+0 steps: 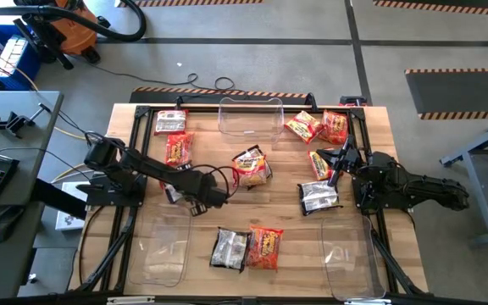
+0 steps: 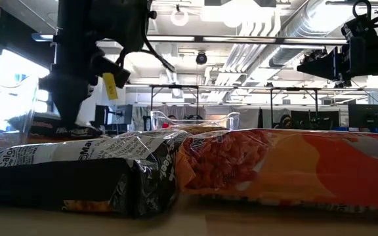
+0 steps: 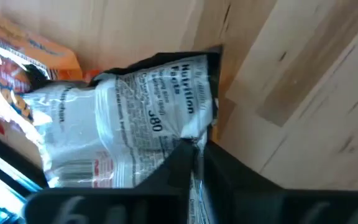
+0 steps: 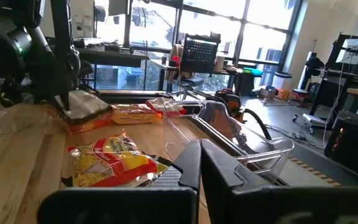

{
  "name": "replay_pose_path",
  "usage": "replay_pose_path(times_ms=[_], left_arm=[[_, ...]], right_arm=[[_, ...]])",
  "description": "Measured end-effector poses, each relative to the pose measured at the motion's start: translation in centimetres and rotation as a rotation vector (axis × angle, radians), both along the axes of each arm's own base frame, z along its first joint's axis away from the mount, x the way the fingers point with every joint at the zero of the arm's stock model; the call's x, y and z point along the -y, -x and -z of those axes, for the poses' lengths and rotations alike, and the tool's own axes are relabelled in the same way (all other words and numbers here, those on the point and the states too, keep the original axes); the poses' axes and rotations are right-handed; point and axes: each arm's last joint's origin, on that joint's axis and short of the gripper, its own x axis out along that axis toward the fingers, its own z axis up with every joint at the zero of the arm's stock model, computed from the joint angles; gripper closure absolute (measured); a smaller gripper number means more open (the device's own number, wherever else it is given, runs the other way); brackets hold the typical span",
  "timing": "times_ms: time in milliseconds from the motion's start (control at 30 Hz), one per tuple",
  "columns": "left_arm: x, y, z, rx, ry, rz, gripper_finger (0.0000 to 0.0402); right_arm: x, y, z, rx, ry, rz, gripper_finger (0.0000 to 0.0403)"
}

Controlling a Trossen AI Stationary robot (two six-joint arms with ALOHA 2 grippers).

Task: Sort Maruchan noodles
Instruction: Put the left black noodle pack into the top transparent bin

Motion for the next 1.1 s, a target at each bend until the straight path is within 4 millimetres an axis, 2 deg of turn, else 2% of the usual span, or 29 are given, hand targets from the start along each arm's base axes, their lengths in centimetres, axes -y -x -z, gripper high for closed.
replay_pose_path(times_ms=[233,467,833,967,1100], left_arm=[[-1.1,-0.6,-2.7,0.083,0.055,-0.025,0.04],[-3.7,-0.8,-5.4,0.262,0.117,-0.046,0.0401],[-10.2,-0.6,-9.5,0.628,0.247,-0.102,0.0401],[-12.8,-0.6,-9.9,0.729,0.308,-0.108,0.0401],[-15.0,-1.7,-9.6,0.845,0.37,-0.106,0.0401]], right_arm=[[0.0,0.0,0.0,0.0,0.0,0.0,0.0403],[0.0,0.0,0.0,0.0,0.0,0.0,0.0403],[0.0,0.0,0.0,0.0,0.0,0.0,0.0403],[0.0,0.0,0.0,0.0,0.0,0.0,0.0403],[0.0,0.0,0.0,0.0,0.0,0.0,0.0403]])
